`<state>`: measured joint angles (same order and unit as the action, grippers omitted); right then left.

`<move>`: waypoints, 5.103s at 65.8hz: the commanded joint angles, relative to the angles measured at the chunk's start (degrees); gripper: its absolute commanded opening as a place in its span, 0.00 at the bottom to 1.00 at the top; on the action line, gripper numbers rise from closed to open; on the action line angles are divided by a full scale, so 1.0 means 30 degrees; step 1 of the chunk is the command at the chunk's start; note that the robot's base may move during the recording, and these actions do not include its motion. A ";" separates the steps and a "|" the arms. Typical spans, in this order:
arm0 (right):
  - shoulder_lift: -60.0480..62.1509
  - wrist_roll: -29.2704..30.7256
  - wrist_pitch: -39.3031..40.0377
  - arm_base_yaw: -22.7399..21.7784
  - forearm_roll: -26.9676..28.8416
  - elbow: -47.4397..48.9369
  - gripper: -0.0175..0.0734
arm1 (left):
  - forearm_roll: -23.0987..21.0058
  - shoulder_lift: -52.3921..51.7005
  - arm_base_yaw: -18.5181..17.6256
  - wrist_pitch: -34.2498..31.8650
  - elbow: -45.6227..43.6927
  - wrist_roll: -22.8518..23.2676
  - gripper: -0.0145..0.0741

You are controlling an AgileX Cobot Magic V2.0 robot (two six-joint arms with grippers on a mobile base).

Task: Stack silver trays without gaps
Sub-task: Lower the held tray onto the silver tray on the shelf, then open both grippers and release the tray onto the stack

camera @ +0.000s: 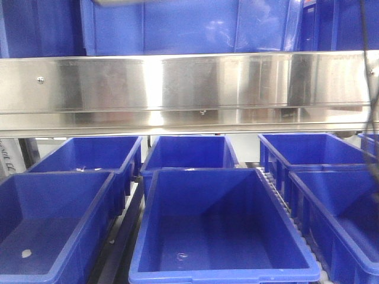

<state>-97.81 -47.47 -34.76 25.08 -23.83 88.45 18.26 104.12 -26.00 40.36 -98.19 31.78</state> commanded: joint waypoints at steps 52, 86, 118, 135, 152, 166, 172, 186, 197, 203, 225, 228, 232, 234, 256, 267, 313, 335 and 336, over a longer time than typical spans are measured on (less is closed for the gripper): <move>-0.1611 0.0231 -0.0063 -0.0222 0.0485 0.0294 0.32 | -0.0308 0.1222 -0.0329 -0.0239 -0.0652 -0.0058 0.40; -0.1394 0.0270 -0.1467 -0.0895 -0.0174 0.0294 0.53 | 0.2474 0.1182 -0.0329 0.1192 -0.0652 0.1444 0.52; 0.2316 0.1059 -0.1138 -0.0538 -0.0102 0.0344 0.17 | -0.0036 -0.1762 -0.0329 0.0591 -0.0652 0.1369 0.15; 0.4380 0.2437 0.0098 0.1666 -0.0101 -0.0507 0.17 | -0.1311 -0.3594 -0.1147 0.0253 -0.0241 -0.0594 0.15; 0.7047 0.2769 0.2947 0.2759 -0.0165 -0.4402 0.17 | -0.1378 -0.6411 -0.2678 -0.2744 0.3979 -0.0594 0.15; 1.0331 0.3933 0.5195 0.2759 -0.0165 -0.8473 0.17 | -0.1378 -1.0289 -0.3673 -0.7312 0.9356 -0.0594 0.15; 1.1691 0.4422 0.6365 0.2759 -0.0165 -1.0214 0.17 | -0.1331 -1.1902 -0.3798 -0.9260 1.1558 -0.0594 0.15; 1.4871 0.4419 0.9234 0.2759 -0.0165 -1.4382 0.17 | 0.0313 -1.5970 -0.3798 -1.2633 1.6815 -0.0594 0.15; 1.7416 0.4419 0.9720 0.2759 -0.0165 -1.7088 0.17 | 0.2351 -1.8869 -0.3798 -1.3692 1.9725 -0.0594 0.15; 1.8983 0.4458 0.9720 0.2759 -0.0176 -1.8622 0.17 | 0.2709 -2.0457 -0.3798 -1.3692 2.1068 -0.0594 0.15; 2.3786 0.4458 0.9732 0.2759 -0.0176 -2.0445 0.17 | 0.2709 -2.5191 -0.3798 -1.3654 2.3295 -0.0594 0.15; 2.3944 0.4458 0.9732 0.2759 -0.0176 -2.0445 0.17 | 0.2709 -2.5519 -0.3798 -1.3688 2.3295 -0.0594 0.15; 2.4119 0.4458 0.9732 0.2759 -0.0176 -2.0445 0.17 | 0.2709 -2.5766 -0.3798 -1.3688 2.3295 -0.0594 0.15; 2.4119 0.4458 0.9732 0.2759 -0.0176 -2.0445 0.17 | 0.2709 -2.5861 -0.3798 -1.3688 2.3295 -0.0594 0.15; 2.4119 0.4458 0.9732 0.2759 -0.0176 -2.0445 0.17 | 0.2709 -2.5897 -0.3798 -1.3688 2.3295 -0.0594 0.15; 2.4119 0.4458 0.9777 0.2759 -0.0176 -2.0445 0.17 | 0.2709 -2.5897 -0.3798 -1.3688 2.3295 -0.0594 0.15; 2.7335 1.2895 0.9322 -0.4185 0.6322 -2.4590 0.17 | 0.2709 -2.5897 -0.3798 -1.3688 2.3295 -0.0594 0.15; 3.1542 1.6578 1.1327 -0.8906 0.7779 -2.8587 0.17 | 0.2709 -2.5897 -0.3798 -1.3688 2.3295 -0.0594 0.15; 3.1749 1.6578 1.1327 -0.8906 0.7779 -2.8749 0.17 | 0.2709 -2.5897 -0.3798 -1.3688 2.3295 -0.0594 0.15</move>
<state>-5.65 1.37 -3.48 -0.69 -0.81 4.80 26.19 26.73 -36.98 0.57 -28.27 30.10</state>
